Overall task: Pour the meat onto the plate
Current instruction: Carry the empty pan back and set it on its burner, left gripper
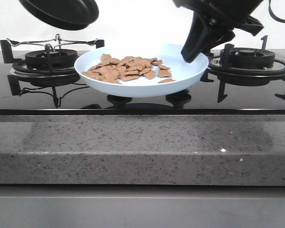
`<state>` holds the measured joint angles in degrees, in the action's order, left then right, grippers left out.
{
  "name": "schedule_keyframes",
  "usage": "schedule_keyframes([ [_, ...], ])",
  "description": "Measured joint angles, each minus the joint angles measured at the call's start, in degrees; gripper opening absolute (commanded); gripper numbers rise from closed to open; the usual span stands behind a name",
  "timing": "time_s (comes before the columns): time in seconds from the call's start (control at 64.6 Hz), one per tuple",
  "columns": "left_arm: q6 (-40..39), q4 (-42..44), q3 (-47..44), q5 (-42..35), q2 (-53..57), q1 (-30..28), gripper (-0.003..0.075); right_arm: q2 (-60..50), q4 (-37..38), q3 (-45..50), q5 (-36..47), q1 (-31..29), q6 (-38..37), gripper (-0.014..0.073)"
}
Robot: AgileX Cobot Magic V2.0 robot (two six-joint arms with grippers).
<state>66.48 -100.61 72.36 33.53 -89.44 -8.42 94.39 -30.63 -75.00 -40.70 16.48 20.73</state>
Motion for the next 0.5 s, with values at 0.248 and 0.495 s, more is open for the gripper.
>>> schedule_keyframes([
  [0.248,-13.6,-0.4,0.0,2.6,-8.3,-4.1,-0.0020,0.0,0.0,0.0,0.0,0.0,0.0,-0.0068],
  [0.495,-16.5,-2.0,0.2,6.5,-13.2,-6.1,0.0047,0.0,0.0,0.0,0.0,0.0,0.0,-0.0068],
])
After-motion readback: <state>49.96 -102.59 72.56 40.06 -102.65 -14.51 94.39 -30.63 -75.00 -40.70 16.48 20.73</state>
